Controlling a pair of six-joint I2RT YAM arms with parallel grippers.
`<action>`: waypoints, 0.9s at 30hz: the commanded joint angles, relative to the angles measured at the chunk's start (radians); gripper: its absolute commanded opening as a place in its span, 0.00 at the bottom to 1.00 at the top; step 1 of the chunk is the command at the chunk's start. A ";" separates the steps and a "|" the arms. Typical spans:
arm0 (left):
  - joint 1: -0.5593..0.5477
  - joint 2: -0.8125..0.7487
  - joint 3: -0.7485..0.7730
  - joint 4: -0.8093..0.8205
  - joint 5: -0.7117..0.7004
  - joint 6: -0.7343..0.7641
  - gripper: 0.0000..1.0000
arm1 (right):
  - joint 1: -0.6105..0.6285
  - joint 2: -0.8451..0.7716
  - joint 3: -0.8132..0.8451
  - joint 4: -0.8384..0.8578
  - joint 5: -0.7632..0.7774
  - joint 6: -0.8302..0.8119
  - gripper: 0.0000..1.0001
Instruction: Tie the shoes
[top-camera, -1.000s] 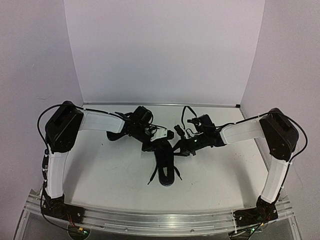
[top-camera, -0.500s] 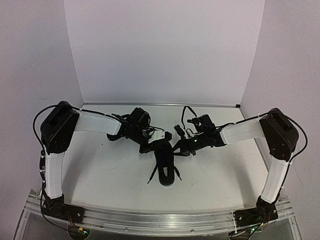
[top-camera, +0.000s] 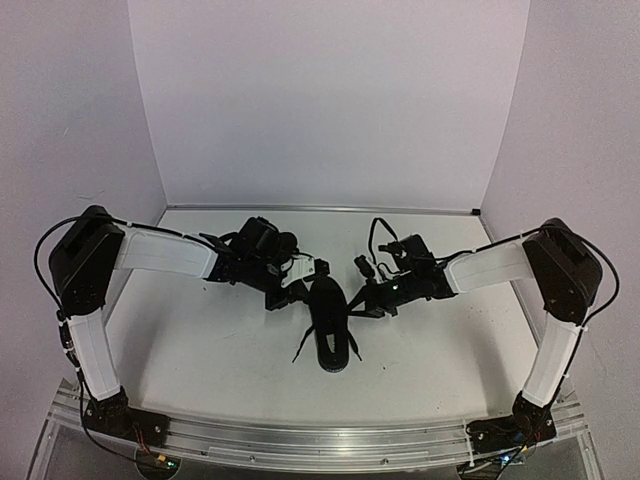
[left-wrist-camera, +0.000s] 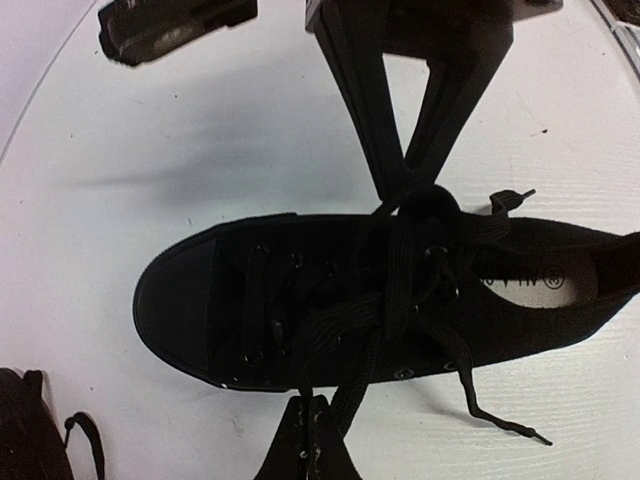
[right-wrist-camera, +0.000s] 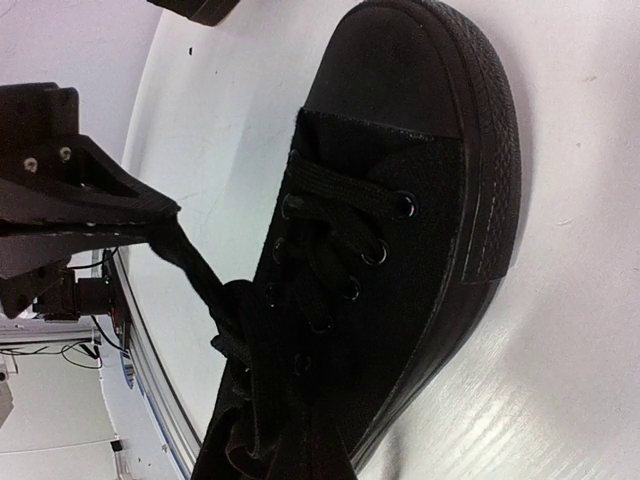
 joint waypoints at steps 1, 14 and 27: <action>-0.002 -0.061 -0.044 0.051 -0.028 -0.041 0.00 | -0.013 -0.074 -0.032 0.022 0.042 0.004 0.00; -0.002 -0.093 -0.124 0.120 -0.099 -0.093 0.00 | -0.049 -0.140 -0.126 0.011 0.075 -0.002 0.00; -0.021 -0.070 -0.113 0.119 -0.085 -0.070 0.00 | -0.056 -0.036 -0.002 0.007 0.008 0.008 0.18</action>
